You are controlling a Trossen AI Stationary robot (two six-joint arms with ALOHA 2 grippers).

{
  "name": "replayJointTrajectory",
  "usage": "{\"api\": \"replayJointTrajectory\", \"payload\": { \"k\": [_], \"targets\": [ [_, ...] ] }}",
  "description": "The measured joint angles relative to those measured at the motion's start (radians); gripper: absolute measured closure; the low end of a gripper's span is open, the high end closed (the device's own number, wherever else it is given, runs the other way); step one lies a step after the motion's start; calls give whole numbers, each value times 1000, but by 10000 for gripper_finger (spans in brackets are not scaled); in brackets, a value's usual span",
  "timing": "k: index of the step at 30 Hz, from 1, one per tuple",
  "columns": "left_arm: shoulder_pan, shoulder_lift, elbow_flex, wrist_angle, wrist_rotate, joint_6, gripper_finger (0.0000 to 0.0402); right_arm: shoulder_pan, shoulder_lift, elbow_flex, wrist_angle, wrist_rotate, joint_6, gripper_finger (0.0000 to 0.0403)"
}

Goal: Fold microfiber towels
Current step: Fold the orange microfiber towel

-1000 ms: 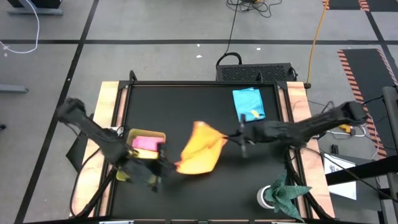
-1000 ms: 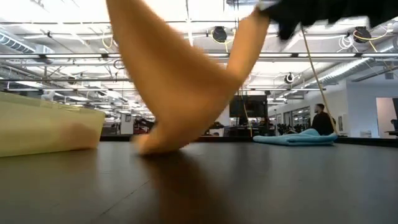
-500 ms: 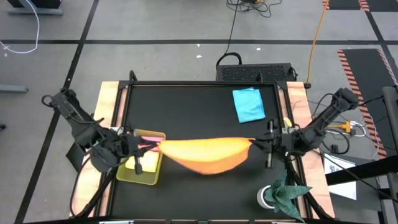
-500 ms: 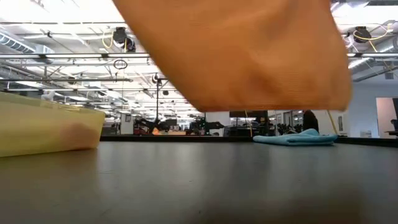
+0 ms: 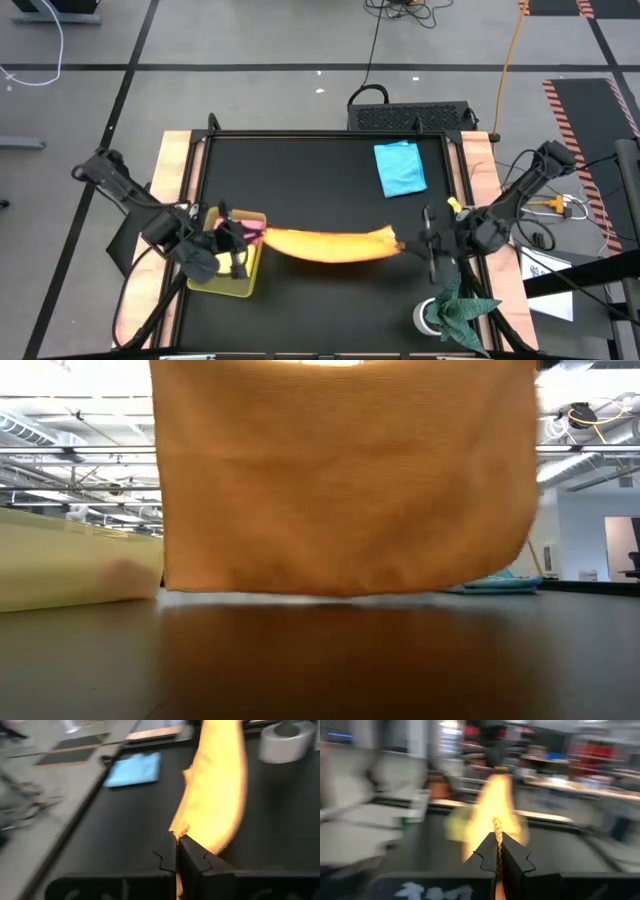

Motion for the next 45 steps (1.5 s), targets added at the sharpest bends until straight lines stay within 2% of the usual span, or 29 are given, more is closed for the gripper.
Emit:
{"api": "replayJointTrajectory", "payload": {
  "k": [4,8,11,13,16,18,20,22,26,28,32,36,39,45],
  "targets": [
    [109,24,-15,-38,-29,29,394,-30,-6,0,-14,290,-88,403],
    [248,29,-93,16,-90,91,398,-108,-6,-26,-24,384,-156,403],
    [357,28,-166,181,-146,227,394,-179,-6,-50,-22,438,-208,403],
    [412,20,-190,306,-157,363,393,-216,-6,-64,17,531,-272,403],
    [448,15,-186,479,-159,565,398,-233,-6,-72,173,672,-447,403],
    [445,5,-186,586,-148,688,396,-220,-7,-72,290,687,-568,403],
    [431,2,-183,668,-114,771,394,-189,-7,-72,369,664,-631,403],
    [408,5,-184,666,-76,805,397,-147,-3,-72,366,632,-626,403],
    [364,26,-217,613,19,733,394,-26,15,-121,259,602,-409,403],
    [343,40,-278,602,93,679,393,35,25,-175,221,498,-235,403],
    [311,88,-424,637,242,558,397,97,81,-300,234,179,132,403],
    [280,147,-543,701,386,462,391,104,196,-382,274,25,398,403],
    [253,174,-584,744,427,429,359,103,300,-388,321,-58,483,403],
    [254,173,-580,745,396,432,254,103,508,-313,434,-187,533,393]
  ]
}}
